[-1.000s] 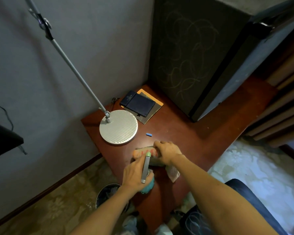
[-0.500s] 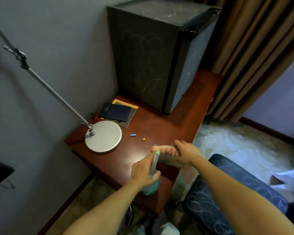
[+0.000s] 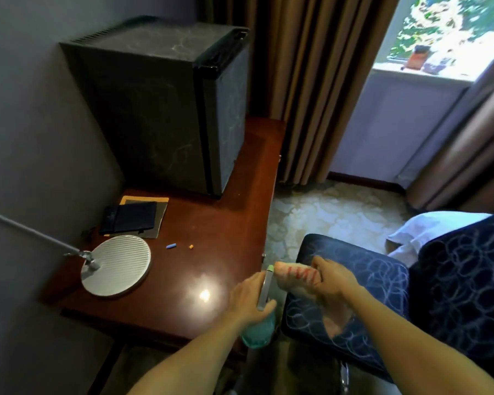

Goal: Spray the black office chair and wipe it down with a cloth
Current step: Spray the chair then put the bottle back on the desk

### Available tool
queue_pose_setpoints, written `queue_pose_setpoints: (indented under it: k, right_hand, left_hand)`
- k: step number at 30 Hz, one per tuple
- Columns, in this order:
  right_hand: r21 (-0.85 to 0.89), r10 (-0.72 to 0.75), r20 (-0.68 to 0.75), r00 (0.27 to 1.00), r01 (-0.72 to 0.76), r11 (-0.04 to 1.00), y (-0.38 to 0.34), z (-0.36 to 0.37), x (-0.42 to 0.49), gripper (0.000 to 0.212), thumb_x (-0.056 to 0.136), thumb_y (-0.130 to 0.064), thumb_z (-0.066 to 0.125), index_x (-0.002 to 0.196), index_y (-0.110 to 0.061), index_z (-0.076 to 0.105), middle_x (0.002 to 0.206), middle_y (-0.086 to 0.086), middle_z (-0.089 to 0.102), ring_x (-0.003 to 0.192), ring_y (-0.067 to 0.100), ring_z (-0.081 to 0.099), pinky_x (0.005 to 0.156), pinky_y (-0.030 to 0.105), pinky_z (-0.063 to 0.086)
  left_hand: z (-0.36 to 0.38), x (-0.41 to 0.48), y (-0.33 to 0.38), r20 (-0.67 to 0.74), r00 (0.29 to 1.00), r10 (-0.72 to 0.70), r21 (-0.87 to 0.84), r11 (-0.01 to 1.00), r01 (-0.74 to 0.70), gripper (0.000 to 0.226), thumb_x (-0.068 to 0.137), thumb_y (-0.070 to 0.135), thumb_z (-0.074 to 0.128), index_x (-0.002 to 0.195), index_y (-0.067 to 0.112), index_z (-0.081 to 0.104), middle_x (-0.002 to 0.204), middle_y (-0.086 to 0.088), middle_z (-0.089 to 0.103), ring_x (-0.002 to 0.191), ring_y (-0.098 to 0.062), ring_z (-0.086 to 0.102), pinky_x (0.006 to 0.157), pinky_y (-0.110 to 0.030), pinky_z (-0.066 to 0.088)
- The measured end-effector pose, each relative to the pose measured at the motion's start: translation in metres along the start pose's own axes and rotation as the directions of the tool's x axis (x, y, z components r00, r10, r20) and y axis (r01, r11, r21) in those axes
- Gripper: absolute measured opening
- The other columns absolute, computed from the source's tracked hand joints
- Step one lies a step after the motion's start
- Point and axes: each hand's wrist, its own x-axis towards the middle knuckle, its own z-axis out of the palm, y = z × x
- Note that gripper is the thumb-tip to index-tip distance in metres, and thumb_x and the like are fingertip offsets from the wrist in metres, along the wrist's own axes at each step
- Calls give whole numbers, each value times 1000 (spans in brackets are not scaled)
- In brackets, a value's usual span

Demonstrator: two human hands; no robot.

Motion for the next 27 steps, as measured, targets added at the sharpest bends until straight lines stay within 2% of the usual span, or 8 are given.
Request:
queue_pose_setpoints:
  k: [3,6,9,13,18,23,27]
  right_hand:
    - [16,44,6,999,-44,999,20,12,-17,47,76,-47,69,109,-27,43,110,1,56,95,24,57,69,33,42]
    - [65,55,0,999,-54,996,41,19,-36,44,75,-48,69,101,-30,39,101,-4,52,86,19,52,66,31,39]
    - [97,74,4,997,-74,993,66,24,-55,46,76,-52,68,104,-29,40,99,-6,49,87,17,50,71,30,40]
    - [102,96,10,995,-97,990,105,35,-79,48,72,-54,69,100,-33,36,98,-8,48,85,16,49,70,30,38]
    - [88,122,31,992,-124,988,162,53,-111,53,67,-57,70,102,-33,38,105,-5,54,91,18,54,76,35,47]
    - [100,126,49,991,-130,986,211,72,-138,46,72,-51,69,98,-32,35,105,-4,53,91,19,54,70,31,42]
    - [118,98,74,993,-106,987,242,88,-158,46,70,-53,68,96,-34,36,104,-6,54,90,18,54,72,33,44]
  left_hand:
    - [16,2,10,59,998,34,28,999,-35,50,75,41,61,123,29,51,104,5,65,90,-20,63,74,-28,49]
    - [33,1,21,109,992,62,41,997,-67,52,75,41,62,124,28,52,105,3,66,92,-22,63,76,-30,51]
    - [51,-1,32,155,985,75,77,993,-87,58,73,45,59,128,29,48,110,3,65,97,-24,63,80,-33,51]
    - [79,-8,50,183,981,62,78,994,-77,55,73,46,58,124,28,50,109,3,64,98,-24,62,81,-33,50]
    - [123,-28,76,198,980,-12,78,997,-4,50,69,50,52,114,28,51,101,6,64,94,-22,63,77,-32,49]
    - [168,-55,103,200,975,-98,90,993,81,41,76,42,61,112,26,51,98,7,62,93,-21,62,69,-28,40]
    - [199,-71,122,207,963,-171,62,985,161,42,76,42,61,113,26,51,91,11,57,89,-19,62,69,-29,44]
